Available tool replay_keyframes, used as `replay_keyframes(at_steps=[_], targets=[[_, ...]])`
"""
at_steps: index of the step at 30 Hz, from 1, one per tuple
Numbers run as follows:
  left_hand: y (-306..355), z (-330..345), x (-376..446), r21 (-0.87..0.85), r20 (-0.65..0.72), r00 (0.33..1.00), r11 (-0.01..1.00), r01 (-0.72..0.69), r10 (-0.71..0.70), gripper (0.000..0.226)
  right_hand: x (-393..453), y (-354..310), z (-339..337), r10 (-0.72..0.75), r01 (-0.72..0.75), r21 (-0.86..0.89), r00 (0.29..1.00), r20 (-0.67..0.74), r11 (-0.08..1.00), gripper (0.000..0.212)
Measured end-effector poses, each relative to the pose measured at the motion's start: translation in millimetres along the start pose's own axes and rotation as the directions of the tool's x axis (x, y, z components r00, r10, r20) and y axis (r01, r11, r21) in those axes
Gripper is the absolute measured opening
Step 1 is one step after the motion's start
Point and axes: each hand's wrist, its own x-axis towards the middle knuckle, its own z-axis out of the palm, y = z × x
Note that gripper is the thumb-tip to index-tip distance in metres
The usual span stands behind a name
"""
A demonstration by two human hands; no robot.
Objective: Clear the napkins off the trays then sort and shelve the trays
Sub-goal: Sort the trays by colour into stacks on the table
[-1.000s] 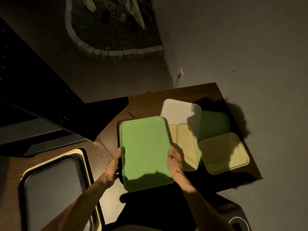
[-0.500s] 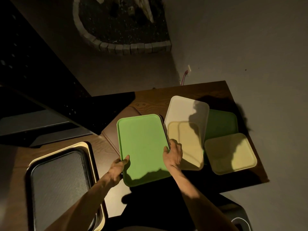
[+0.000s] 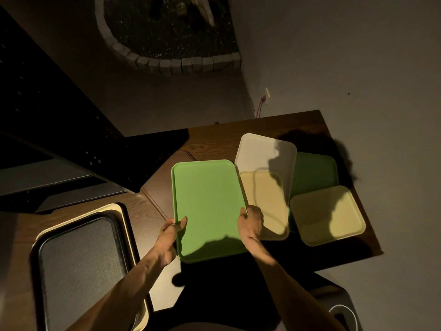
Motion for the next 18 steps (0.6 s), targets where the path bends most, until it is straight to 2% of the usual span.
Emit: replay_keyframes(at_steps=[2, 4, 6, 10, 11, 13, 14, 15, 16, 17, 18], targets=[[1.3, 1.0, -3.6, -0.057, 0.02, 1.0, 0.998, -0.005, 0.006, 0.023, 1.4, -0.7, -9.2, 0.089, -0.097, 0.128, 0.994, 0.067, 0.987, 0.051], [5.2, -0.8, -7.1, -0.06, 0.082, 0.996, 0.998, -0.02, 0.024, 0.012, 5.5, -0.5, -19.4, 0.107, -0.15, 0.228, 0.976, 0.191, 0.962, 0.068], [11.0, -0.7, -11.3, -0.021, 0.147, 0.989, 0.999, -0.027, 0.03, 0.028, 11.0, 1.0, -23.6, 0.138, -0.231, 0.31, 0.946, 0.293, 0.922, 0.081], [21.2, 7.6, -21.3, 0.062, 0.265, 0.964, 0.998, -0.006, -0.011, 0.041, 16.1, 11.7, -25.6, 0.155, -0.268, 0.468, 0.951, 0.267, 0.842, 0.075], [22.7, 10.6, -23.6, 0.063, 0.254, 0.967, 0.998, 0.018, -0.034, 0.046, 16.9, 14.7, -26.7, 0.158, -0.268, 0.477, 0.953, 0.258, 0.837, 0.074], [25.1, 10.5, -19.6, 0.048, 0.097, 0.995, 0.999, 0.003, -0.008, 0.048, 17.0, 21.2, -33.4, 0.127, -0.23, 0.488, 0.964, 0.235, 0.842, 0.067], [25.3, 4.6, -10.3, 0.054, -0.011, 0.999, 0.998, -0.036, 0.037, 0.04, 11.4, 20.9, -37.2, 0.103, -0.175, 0.505, 0.98, 0.168, 0.845, 0.068], [19.5, -7.3, 10.2, 0.086, -0.14, 0.986, 0.993, -0.076, 0.087, 0.034, 13.2, 25.5, -40.9, 0.124, -0.097, 0.488, 0.992, -0.023, 0.868, 0.074], [6.6, -22.7, 44.2, 0.151, -0.234, 0.966, 0.986, -0.076, 0.11, 0.038, 11.5, 22.7, -53.8, 0.128, -0.076, 0.563, 0.99, -0.054, 0.823, 0.083], [-1.5, -31.4, 66.6, 0.186, -0.298, 0.948, 0.981, -0.058, 0.113, 0.042, 14.2, 20.1, -63.1, 0.105, -0.021, 0.483, 0.984, -0.146, 0.875, 0.088], [-2.5, -31.4, 71.1, 0.165, -0.316, 0.945, 0.986, -0.034, 0.085, 0.039, 23.2, 32.3, -57.5, -0.001, 0.086, 0.341, 0.971, -0.24, 0.936, 0.087]])
